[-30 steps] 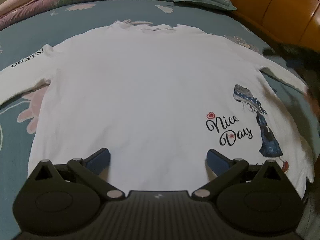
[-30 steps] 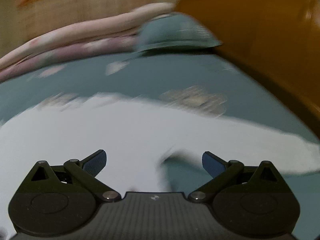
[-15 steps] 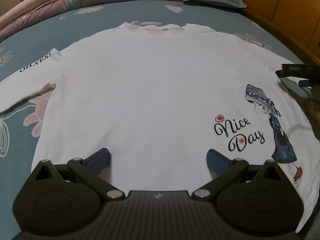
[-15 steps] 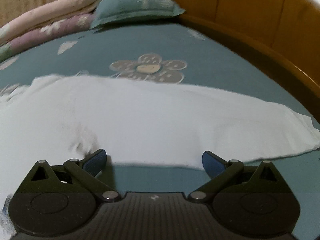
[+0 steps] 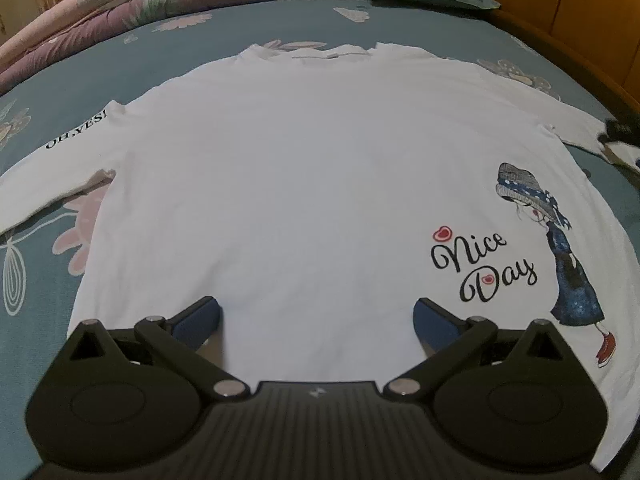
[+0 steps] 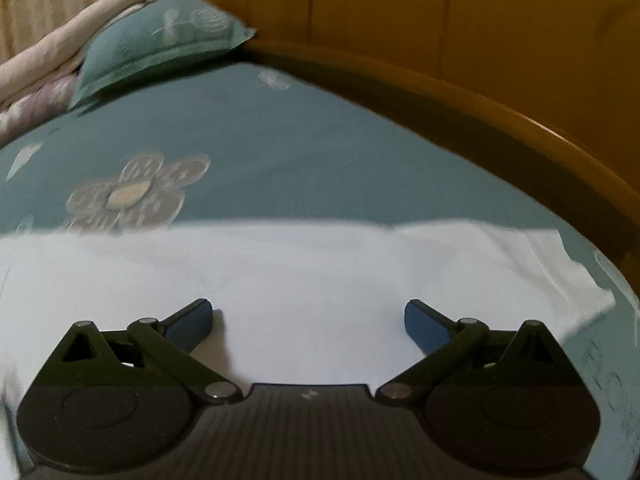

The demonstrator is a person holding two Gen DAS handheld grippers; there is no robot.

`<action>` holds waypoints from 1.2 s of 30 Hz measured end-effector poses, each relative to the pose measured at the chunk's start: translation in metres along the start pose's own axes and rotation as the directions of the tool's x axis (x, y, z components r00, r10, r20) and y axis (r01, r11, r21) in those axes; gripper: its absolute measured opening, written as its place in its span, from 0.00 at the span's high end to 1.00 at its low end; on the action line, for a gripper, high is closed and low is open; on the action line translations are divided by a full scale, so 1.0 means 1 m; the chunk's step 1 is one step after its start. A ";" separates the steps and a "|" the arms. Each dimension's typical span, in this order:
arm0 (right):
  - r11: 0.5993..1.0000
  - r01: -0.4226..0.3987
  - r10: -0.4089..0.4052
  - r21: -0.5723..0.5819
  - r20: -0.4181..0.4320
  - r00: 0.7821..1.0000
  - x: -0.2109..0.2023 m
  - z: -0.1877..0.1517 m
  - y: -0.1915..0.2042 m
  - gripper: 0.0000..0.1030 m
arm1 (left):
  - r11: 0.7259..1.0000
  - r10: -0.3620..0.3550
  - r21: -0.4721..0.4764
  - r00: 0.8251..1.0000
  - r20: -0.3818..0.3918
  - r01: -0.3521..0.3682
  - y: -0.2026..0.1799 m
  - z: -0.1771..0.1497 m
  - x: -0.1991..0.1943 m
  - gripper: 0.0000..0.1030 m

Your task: Fold clothes

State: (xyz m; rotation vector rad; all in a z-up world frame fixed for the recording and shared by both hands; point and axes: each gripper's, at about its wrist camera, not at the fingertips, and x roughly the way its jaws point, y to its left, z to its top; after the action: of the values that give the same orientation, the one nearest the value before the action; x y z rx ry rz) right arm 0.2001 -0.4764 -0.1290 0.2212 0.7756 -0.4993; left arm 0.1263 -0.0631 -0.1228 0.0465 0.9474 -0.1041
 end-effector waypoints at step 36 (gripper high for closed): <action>0.989 0.050 -0.061 0.142 0.073 0.995 -0.002 0.030 -0.050 0.00 | 0.982 -0.156 0.113 0.987 0.033 0.151 -0.071 0.038 -0.005 0.01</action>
State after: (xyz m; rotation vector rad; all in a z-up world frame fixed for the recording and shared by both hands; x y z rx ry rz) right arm 0.1916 -0.5298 -0.1070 0.3097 0.6737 -0.6128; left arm 0.1466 -0.1370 -0.0958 0.0726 0.9022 -0.2993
